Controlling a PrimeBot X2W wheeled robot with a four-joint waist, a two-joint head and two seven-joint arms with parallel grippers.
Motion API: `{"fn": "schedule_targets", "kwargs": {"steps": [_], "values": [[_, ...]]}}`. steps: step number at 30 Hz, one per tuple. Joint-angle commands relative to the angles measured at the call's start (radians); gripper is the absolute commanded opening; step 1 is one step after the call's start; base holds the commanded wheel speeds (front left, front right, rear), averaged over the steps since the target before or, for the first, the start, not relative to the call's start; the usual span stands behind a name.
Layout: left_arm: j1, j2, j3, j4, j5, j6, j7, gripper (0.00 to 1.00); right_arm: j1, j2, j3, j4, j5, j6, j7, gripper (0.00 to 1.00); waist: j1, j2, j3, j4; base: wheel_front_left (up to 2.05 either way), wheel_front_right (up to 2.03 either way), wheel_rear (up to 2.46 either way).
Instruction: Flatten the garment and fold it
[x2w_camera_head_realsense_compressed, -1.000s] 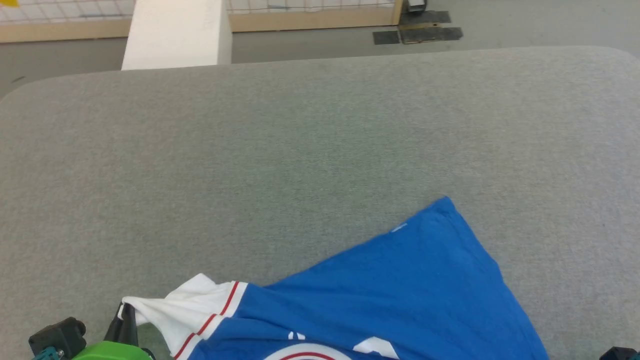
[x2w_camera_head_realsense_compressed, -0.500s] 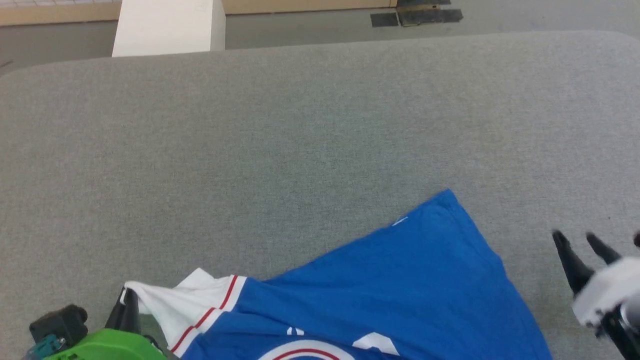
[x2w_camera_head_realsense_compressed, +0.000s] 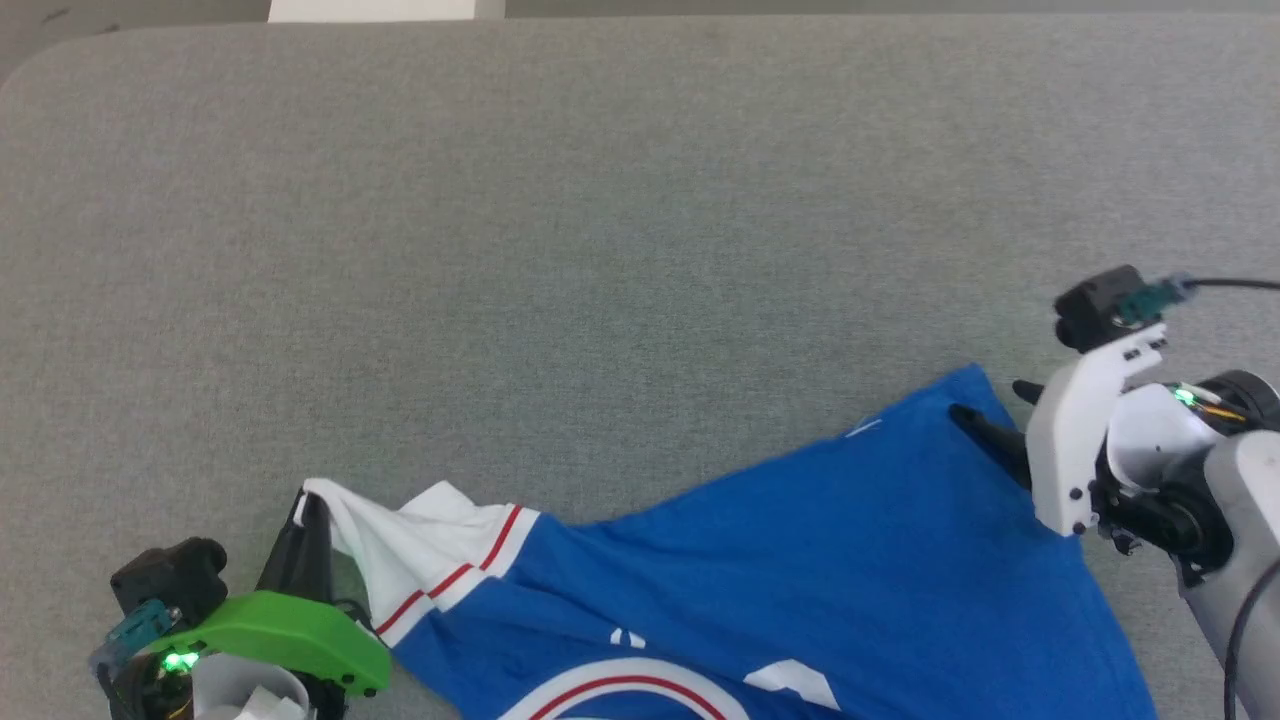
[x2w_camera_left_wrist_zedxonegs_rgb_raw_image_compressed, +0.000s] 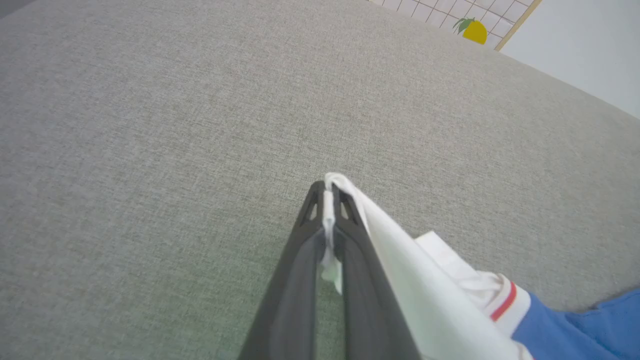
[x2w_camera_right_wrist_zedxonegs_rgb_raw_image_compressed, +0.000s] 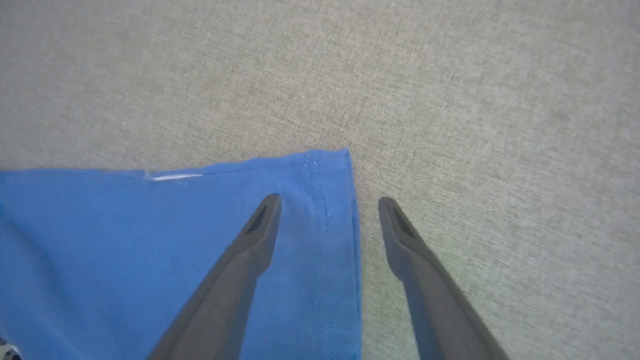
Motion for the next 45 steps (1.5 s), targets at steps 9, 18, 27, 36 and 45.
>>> {"fn": "schedule_targets", "kwargs": {"steps": [9,18,27,36,45], "values": [[-0.052,-0.027,-0.016,0.017,0.014,-0.019,-0.015,0.00,-0.065,0.003,0.162,0.119,0.086,-0.001,0.210,0.40,0.0000,0.0120,0.061,0.041,0.00,0.00,0.00],[-0.050,-0.015,-0.011,0.034,0.008,-0.021,-0.010,0.00,-0.087,-0.022,0.282,0.137,0.145,-0.001,0.253,0.00,0.0000,0.0120,0.040,0.032,0.00,0.00,0.00],[-0.099,0.056,0.007,0.026,0.024,-0.029,0.028,0.00,-0.136,-0.045,0.264,0.133,0.152,-0.001,0.060,0.00,0.0000,0.0120,-0.058,0.022,0.00,0.00,0.00],[-0.404,0.145,-0.012,0.108,0.075,-0.107,0.160,0.00,-0.246,-0.027,0.125,0.238,0.070,-0.001,-0.175,0.00,0.0000,0.0120,-0.172,-0.018,0.00,0.00,0.00],[-0.812,0.107,-0.078,0.400,0.161,-0.224,0.207,0.00,-0.450,0.027,0.030,0.355,-0.020,-0.001,-0.321,0.00,0.0000,0.0120,-0.163,-0.082,0.00,0.00,0.00]]}}
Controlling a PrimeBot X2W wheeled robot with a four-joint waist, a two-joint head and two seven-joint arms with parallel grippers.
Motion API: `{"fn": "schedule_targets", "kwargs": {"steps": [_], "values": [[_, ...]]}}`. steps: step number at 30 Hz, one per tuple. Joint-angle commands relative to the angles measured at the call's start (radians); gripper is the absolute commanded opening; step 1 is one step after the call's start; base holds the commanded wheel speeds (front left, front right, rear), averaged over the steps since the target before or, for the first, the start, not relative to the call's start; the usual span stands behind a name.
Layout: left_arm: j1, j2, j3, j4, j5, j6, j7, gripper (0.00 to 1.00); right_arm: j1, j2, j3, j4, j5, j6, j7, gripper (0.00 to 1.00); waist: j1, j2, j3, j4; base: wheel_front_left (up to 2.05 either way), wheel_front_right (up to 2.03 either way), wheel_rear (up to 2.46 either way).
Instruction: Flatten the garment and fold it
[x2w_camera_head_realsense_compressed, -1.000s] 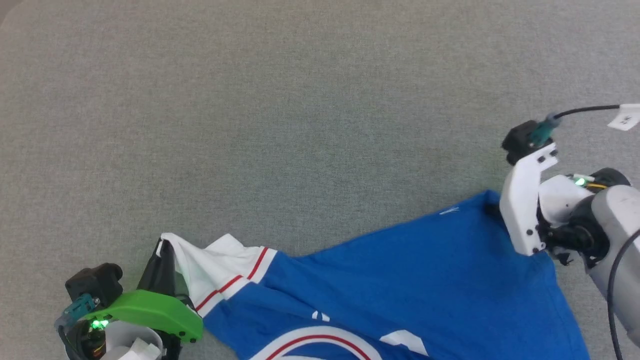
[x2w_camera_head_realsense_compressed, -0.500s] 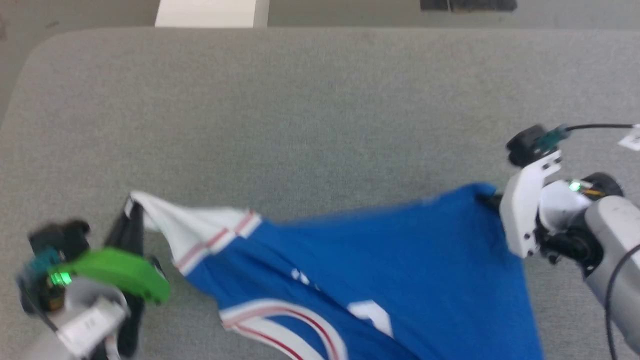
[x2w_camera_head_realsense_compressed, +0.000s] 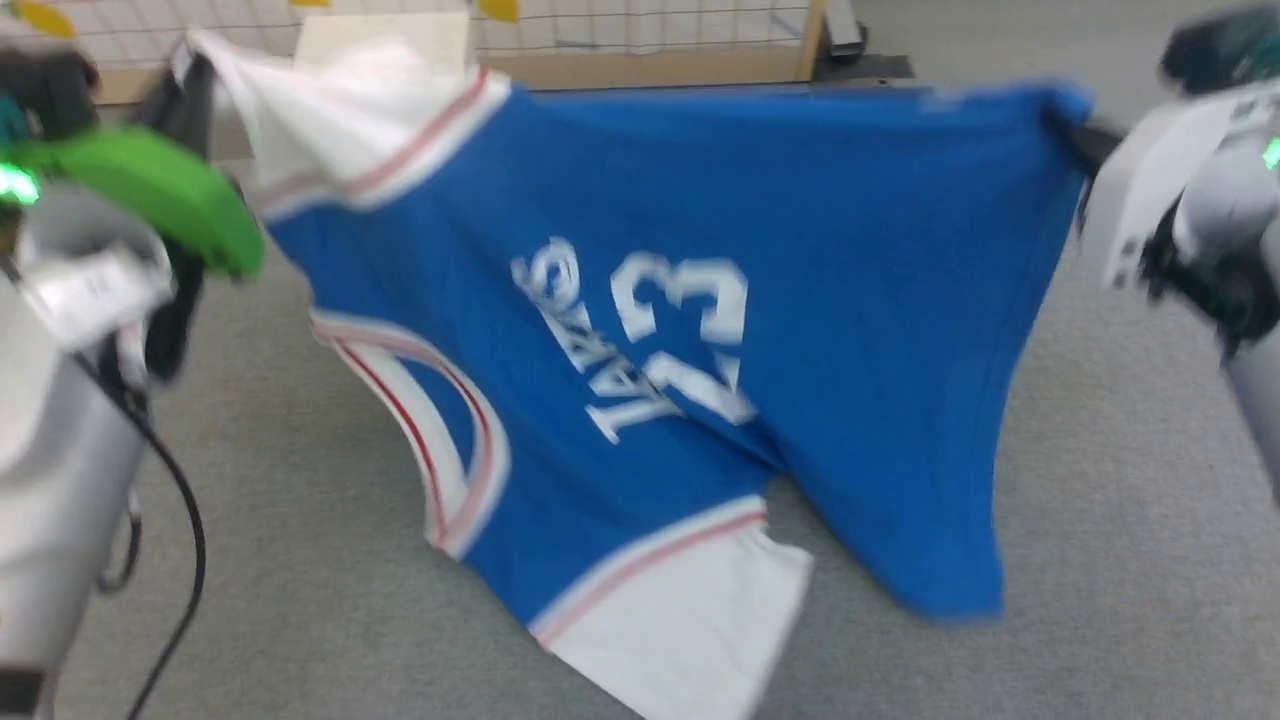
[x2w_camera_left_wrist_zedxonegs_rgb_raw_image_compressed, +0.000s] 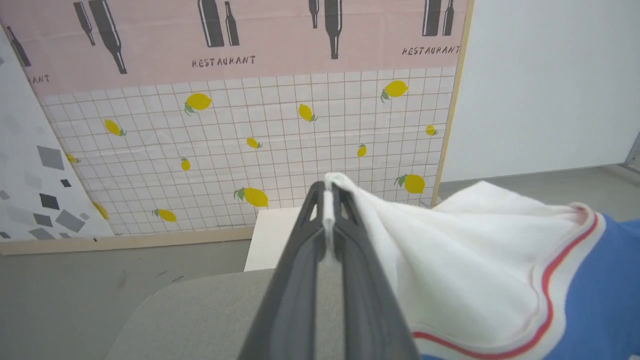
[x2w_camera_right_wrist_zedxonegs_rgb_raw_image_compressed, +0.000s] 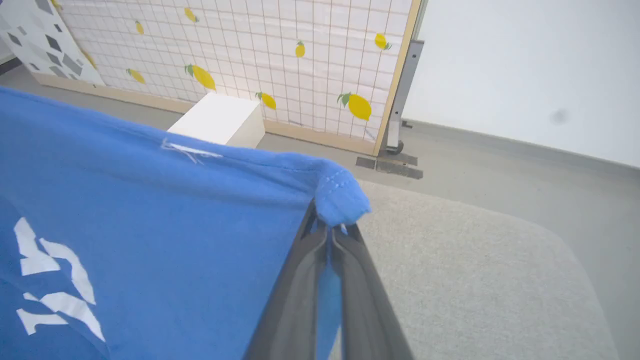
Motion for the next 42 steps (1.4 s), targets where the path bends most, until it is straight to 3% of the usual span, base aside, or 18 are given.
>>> {"fn": "schedule_targets", "kwargs": {"steps": [1,15,22,32,42], "values": [[-0.069,-0.007,0.006,0.037,0.017,-0.010,-0.012,0.00,-0.055,0.000,-0.014,0.010,-0.023,-0.002,-0.028,0.00,0.0000,0.0120,0.036,-0.035,0.00,0.00,0.00],[-0.711,-0.032,0.049,0.281,0.125,-0.043,-0.132,0.00,-0.525,0.007,-0.162,0.081,-0.186,-0.002,-0.251,0.00,0.0000,0.0120,0.317,-0.067,0.00,0.00,0.00],[-0.888,-0.058,0.047,0.358,0.143,-0.060,-0.164,0.00,-0.678,0.034,-0.180,0.125,-0.213,-0.002,-0.302,0.00,0.0000,0.0120,0.437,-0.066,0.00,0.00,0.00],[-0.834,-0.099,0.052,0.506,0.105,-0.098,-0.230,0.00,-0.694,0.083,-0.075,0.237,-0.166,-0.002,-0.352,0.00,0.0000,0.0120,0.499,-0.061,0.00,0.00,0.00],[-0.501,-0.140,0.089,0.567,0.028,-0.159,-0.272,0.00,-0.445,0.083,0.102,0.273,-0.049,-0.002,-0.433,0.00,0.0000,0.0120,0.355,-0.023,0.00,0.00,0.00]]}}
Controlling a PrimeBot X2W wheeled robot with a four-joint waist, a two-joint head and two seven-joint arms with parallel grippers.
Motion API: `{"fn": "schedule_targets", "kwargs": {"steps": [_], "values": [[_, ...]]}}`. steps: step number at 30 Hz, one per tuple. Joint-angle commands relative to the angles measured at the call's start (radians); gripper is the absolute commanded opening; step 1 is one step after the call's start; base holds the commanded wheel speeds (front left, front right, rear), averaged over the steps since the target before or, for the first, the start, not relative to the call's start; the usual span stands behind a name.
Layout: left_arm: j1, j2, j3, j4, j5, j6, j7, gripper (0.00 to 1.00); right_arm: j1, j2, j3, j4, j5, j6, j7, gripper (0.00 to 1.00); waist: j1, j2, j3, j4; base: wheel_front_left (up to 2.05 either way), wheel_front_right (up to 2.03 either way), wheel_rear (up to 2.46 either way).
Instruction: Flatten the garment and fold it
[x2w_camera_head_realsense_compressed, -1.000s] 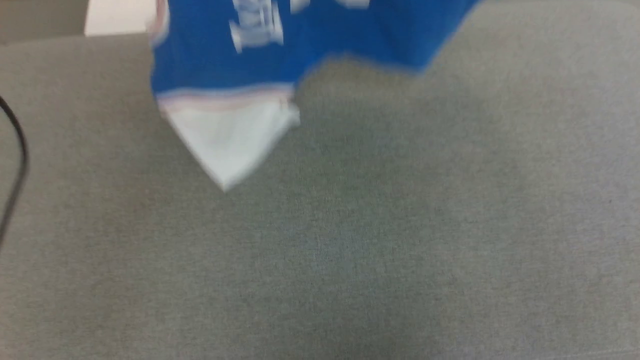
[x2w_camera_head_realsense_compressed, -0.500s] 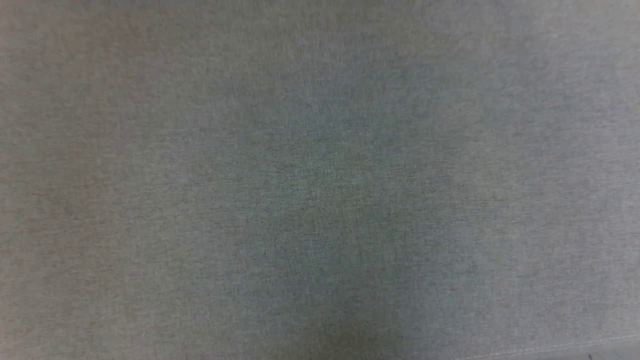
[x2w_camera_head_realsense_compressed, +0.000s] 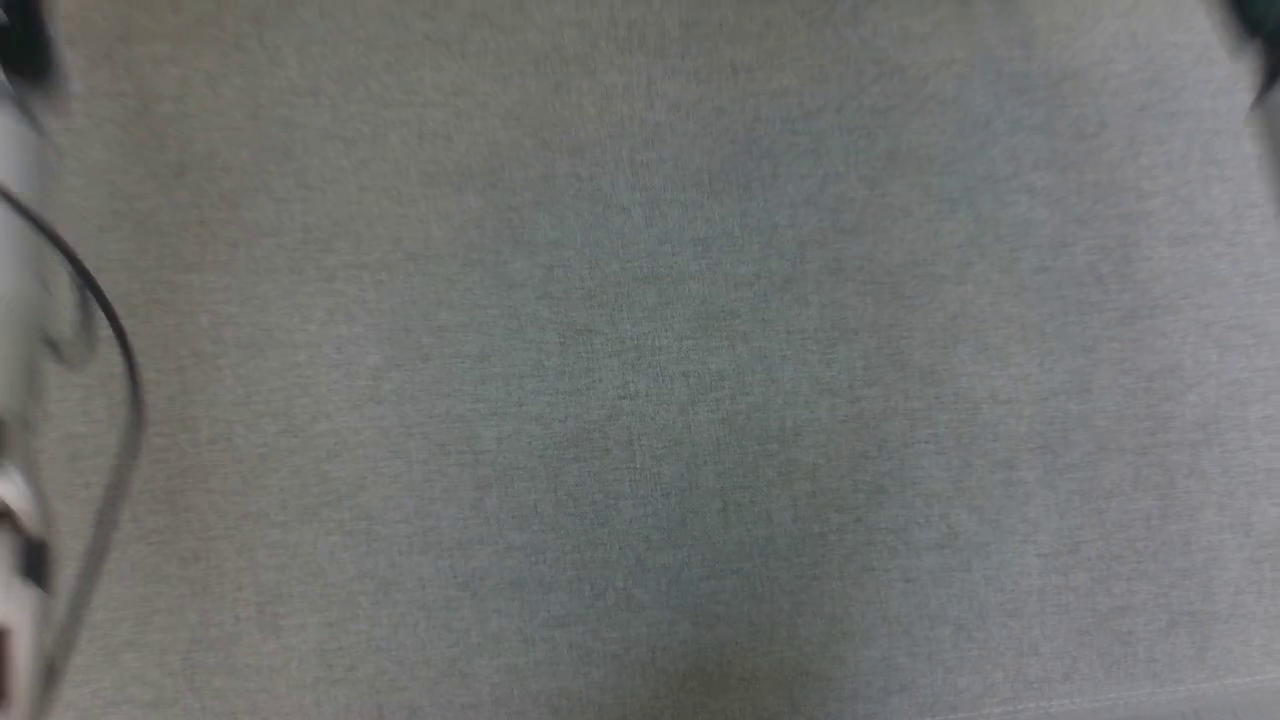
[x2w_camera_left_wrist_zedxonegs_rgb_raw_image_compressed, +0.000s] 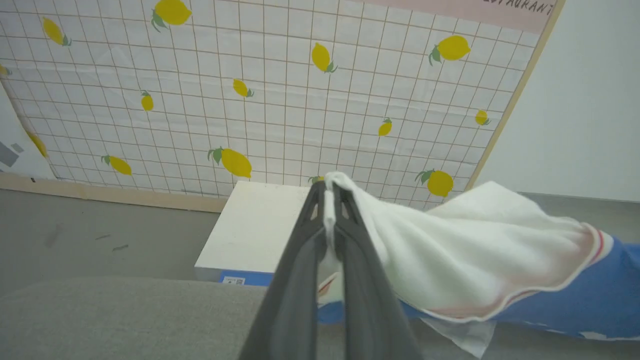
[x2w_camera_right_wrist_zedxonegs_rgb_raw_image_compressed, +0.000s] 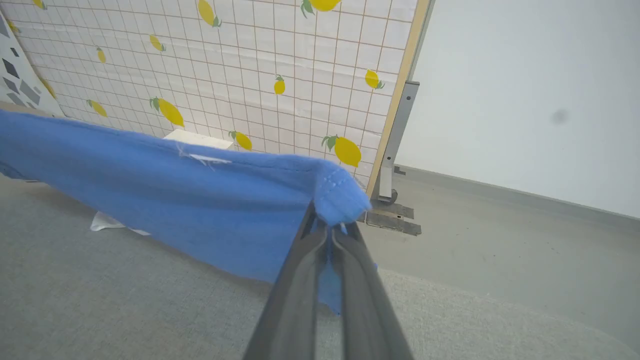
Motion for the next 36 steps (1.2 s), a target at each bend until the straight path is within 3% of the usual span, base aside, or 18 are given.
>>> {"fn": "schedule_targets", "kwargs": {"steps": [1,2,6,11,19,27,36], "values": [[0.085,-0.004,0.009,-0.004,-0.012,-0.009,-0.008,0.00,0.064,-0.015,0.020,-0.009,0.021,-0.002,-0.022,0.00,-0.0002,0.0120,-0.101,0.036,0.00,0.00,0.00],[0.237,-0.008,0.034,-0.039,-0.033,-0.015,-0.010,0.00,0.183,-0.037,0.057,-0.040,0.062,-0.002,-0.050,0.00,-0.0002,0.0120,-0.157,0.047,0.00,0.00,0.00],[0.469,-0.006,0.069,-0.137,-0.042,-0.001,-0.010,0.00,0.364,-0.067,0.088,-0.096,0.102,-0.002,-0.078,0.00,-0.0002,0.0120,-0.235,0.057,0.00,0.00,0.00],[0.766,0.005,0.100,-0.295,-0.063,0.050,-0.010,0.00,0.588,-0.107,0.077,-0.182,0.123,-0.002,-0.091,0.00,-0.0002,0.0120,-0.321,0.061,0.00,0.00,0.00],[1.187,0.050,0.139,-0.614,-0.123,0.193,0.071,0.00,0.946,-0.136,-0.058,-0.364,0.102,-0.002,-0.048,0.00,-0.0002,0.0120,-0.420,0.064,0.00,0.00,0.00],[1.501,0.075,0.173,-0.861,-0.166,0.324,0.138,0.00,1.303,-0.066,-0.292,-0.582,0.009,-0.002,0.065,0.00,-0.0002,0.0120,-0.480,0.077,0.00,0.00,0.00],[1.653,0.072,0.178,-0.990,-0.204,0.385,0.187,0.00,1.605,0.105,-0.490,-0.834,-0.111,-0.002,0.220,0.00,-0.0002,0.0120,-0.491,0.094,0.00,0.00,0.00]]}}
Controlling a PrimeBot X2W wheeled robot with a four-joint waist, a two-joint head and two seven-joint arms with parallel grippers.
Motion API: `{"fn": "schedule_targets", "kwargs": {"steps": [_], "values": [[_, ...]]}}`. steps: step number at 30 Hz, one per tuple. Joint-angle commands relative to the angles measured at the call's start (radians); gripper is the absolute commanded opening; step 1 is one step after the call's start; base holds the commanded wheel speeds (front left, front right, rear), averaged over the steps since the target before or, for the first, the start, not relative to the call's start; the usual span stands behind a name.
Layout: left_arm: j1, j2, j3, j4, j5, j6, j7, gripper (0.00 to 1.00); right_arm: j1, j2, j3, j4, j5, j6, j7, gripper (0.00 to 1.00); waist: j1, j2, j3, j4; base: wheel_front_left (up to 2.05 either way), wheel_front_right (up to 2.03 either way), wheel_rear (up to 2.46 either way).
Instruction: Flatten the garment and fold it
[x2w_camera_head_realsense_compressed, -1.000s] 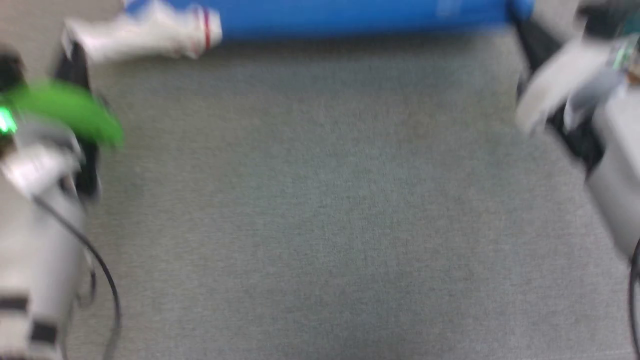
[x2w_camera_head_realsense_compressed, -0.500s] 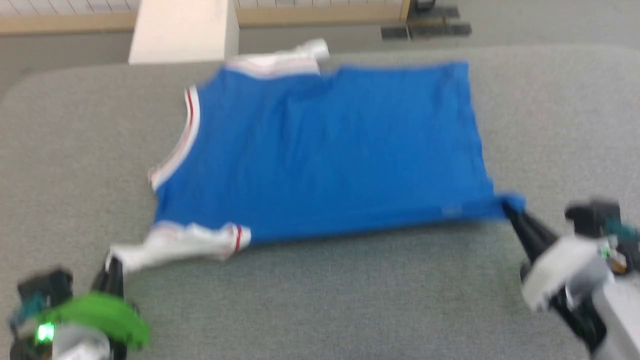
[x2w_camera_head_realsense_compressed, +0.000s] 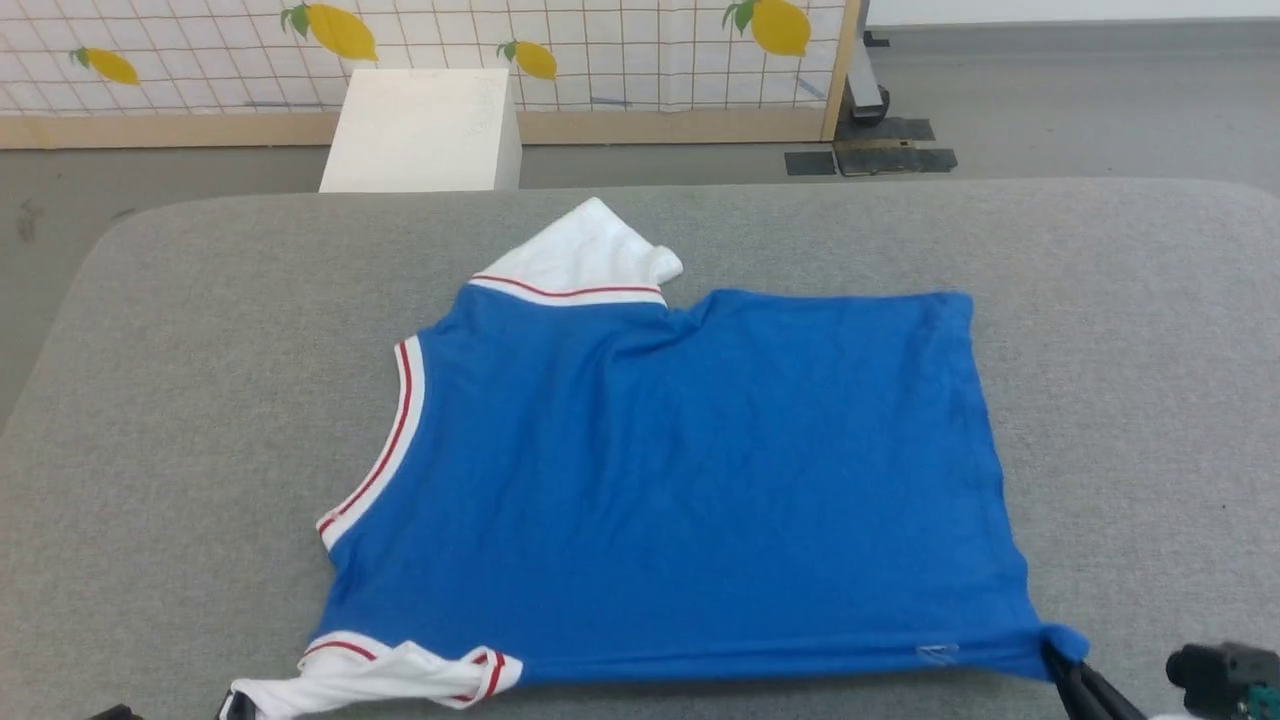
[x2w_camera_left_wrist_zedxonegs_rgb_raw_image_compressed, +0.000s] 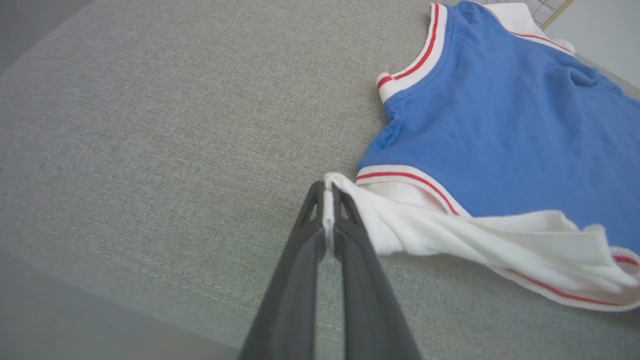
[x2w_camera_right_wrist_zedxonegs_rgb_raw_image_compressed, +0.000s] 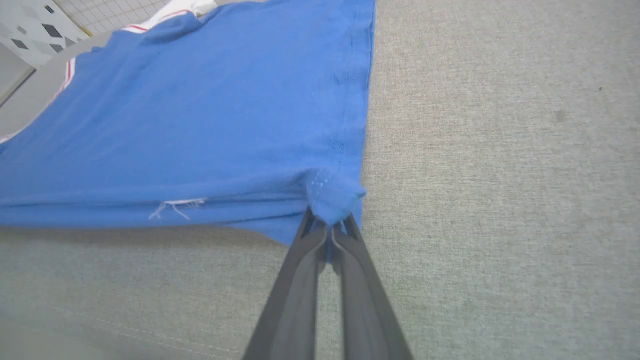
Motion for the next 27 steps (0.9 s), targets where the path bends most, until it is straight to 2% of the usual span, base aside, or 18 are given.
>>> {"fn": "schedule_targets", "kwargs": {"steps": [1,5,8,13,17,27], "values": [[0.006,0.017,0.018,-0.005,-0.007,0.013,-0.003,0.00,0.020,0.010,-0.028,-0.025,-0.022,-0.006,0.013,0.00,0.0002,0.0120,0.003,0.001,0.00,0.00,0.00],[-0.059,0.025,0.006,-0.013,0.010,-0.004,-0.003,0.00,0.021,0.052,-0.046,-0.067,-0.048,-0.006,0.052,0.00,0.0002,0.0120,0.014,0.004,0.00,0.00,0.00],[-0.159,0.027,-0.019,0.019,0.027,-0.040,0.002,0.00,-0.026,0.063,-0.052,-0.057,-0.059,-0.006,0.074,0.00,0.0002,0.0120,0.026,0.009,0.00,0.00,0.00],[-0.357,0.010,-0.066,0.135,0.050,-0.114,0.009,0.00,-0.143,0.051,-0.035,0.003,-0.069,-0.006,0.083,0.00,0.0002,0.0120,0.058,0.012,0.00,0.00,0.00],[-0.483,-0.021,-0.091,0.234,0.064,-0.155,-0.005,0.00,-0.242,0.028,-0.021,0.065,-0.069,-0.006,0.081,0.00,0.0002,0.0120,0.088,0.009,0.00,0.00,0.00],[-0.692,-0.079,-0.149,0.479,0.078,-0.248,-0.005,0.00,-0.440,-0.019,0.062,0.233,-0.056,-0.006,0.064,0.00,0.0002,0.0120,0.167,-0.005,0.00,0.00,0.00]]}}
